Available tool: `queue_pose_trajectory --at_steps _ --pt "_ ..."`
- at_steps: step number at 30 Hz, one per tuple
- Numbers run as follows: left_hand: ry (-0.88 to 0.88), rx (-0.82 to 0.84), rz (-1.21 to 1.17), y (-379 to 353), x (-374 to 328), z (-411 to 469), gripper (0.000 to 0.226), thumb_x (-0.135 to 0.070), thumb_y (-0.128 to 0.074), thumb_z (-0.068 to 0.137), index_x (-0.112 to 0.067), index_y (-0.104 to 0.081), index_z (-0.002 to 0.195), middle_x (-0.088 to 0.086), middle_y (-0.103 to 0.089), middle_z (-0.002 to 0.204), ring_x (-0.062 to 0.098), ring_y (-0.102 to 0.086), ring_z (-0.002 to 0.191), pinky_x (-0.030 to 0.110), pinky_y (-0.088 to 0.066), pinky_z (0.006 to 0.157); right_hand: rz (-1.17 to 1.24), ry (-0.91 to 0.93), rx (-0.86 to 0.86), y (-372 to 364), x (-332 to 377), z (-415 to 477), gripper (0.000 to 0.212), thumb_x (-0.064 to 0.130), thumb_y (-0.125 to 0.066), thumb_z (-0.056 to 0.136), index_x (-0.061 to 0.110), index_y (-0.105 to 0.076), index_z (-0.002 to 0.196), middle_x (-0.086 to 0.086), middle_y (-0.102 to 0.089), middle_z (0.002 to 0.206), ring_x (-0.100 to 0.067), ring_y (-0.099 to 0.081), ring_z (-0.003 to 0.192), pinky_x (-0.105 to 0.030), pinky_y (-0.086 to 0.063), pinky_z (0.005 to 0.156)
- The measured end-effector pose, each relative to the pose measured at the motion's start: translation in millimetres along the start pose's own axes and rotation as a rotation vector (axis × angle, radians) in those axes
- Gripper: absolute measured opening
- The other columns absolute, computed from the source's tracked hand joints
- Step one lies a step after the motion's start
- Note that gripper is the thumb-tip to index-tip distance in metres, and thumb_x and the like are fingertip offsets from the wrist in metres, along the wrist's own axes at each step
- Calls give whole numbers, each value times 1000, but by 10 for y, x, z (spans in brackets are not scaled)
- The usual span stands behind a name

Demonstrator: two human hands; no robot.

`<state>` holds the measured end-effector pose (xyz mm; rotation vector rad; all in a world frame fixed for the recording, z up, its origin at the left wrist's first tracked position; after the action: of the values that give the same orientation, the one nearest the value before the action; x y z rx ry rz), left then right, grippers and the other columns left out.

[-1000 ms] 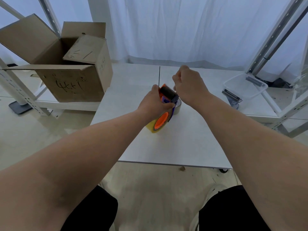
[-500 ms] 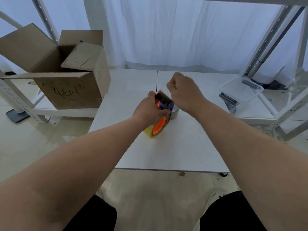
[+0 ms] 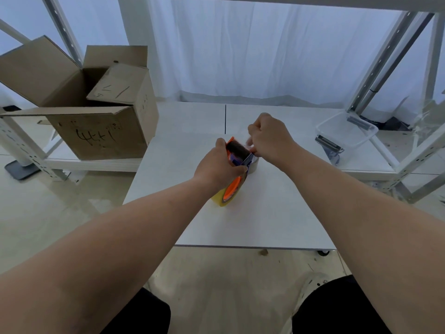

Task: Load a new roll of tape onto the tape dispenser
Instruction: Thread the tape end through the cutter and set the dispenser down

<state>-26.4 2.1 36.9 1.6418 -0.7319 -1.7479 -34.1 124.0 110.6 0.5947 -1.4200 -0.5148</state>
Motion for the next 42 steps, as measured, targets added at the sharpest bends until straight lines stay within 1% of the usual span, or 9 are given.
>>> queue_pose_trajectory --at_steps 4,6,8,13,18,25,30,39,42 --pt "-5 18 -11 2 -22 9 53 -39 -74 71 -21 -32 98 -13 -43 74 3 -45 64 22 -31 47 -91 88 -44 15 44 -9 12 18 -39 97 8 -42 91 -14 -62 91 -27 -61 82 -43 -53 74" --pt "-12 31 -22 -11 -38 7 53 -38 -74 71 -21 -32 98 -12 -43 75 3 -45 64 22 -31 47 -188 167 -85 30 93 -33 13 17 -38 98 9 -39 88 -2 -51 77 -16 -50 68 -30 -41 56" --pt "-15 47 -38 -33 -35 -6 52 -38 -73 72 -20 -32 98 -11 -44 76 3 -45 65 21 -31 48 -272 239 -114 26 144 -77 15 18 -37 99 11 -37 85 5 -38 71 -8 -38 61 -23 -28 51" --pt "-48 16 -146 -23 -51 -34 54 -47 -71 72 -21 -40 107 -8 -52 91 6 -51 74 18 -37 54 -284 301 -56 -11 175 -108 15 20 -35 99 13 -35 86 7 -36 72 -7 -36 60 -24 -26 52" --pt "-58 -40 -140 14 -63 -36 57 -55 -71 69 -23 -43 108 -14 -50 84 6 -51 73 15 -34 54 -272 309 -72 -16 217 -123 13 21 -38 99 13 -38 88 5 -40 73 -6 -39 62 -22 -28 53" --pt "-80 -99 -102 91 -86 7 54 -52 -73 66 -26 -40 99 -9 -53 87 8 -51 73 18 -35 54 -87 243 -90 96 185 -152 17 19 -39 99 10 -37 85 -11 -50 92 -28 -58 86 -42 -46 74" --pt "-107 -59 -89 86 -143 15 53 -49 -73 68 -22 -40 99 -7 -52 89 9 -49 73 17 -33 53 -164 309 -140 146 280 -199 17 16 -41 98 10 -38 82 -5 -45 87 -19 -42 76 -28 -32 69" --pt "-125 -25 -41 128 -53 -14 51 -45 -74 69 -23 -38 97 -9 -48 85 5 -46 67 18 -30 51 -157 341 -140 139 339 -244 15 18 -40 99 9 -40 85 -11 -51 88 -26 -51 82 -38 -41 72" --pt "-121 -28 -42 123 -18 -29 50 -46 -74 67 -22 -40 94 -10 -47 80 5 -46 66 21 -32 50 -190 373 -192 145 412 -262 18 20 -40 99 11 -38 83 -3 -47 82 -21 -45 74 -33 -35 66"
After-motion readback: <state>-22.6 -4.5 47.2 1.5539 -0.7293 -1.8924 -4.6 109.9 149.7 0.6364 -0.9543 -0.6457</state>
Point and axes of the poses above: each hand's wrist, its own z-axis towards the middle knuckle, its own y-axis out of the back of the hand, x = y × z, the point moved 7 cm from there along z, towards the middle knuckle
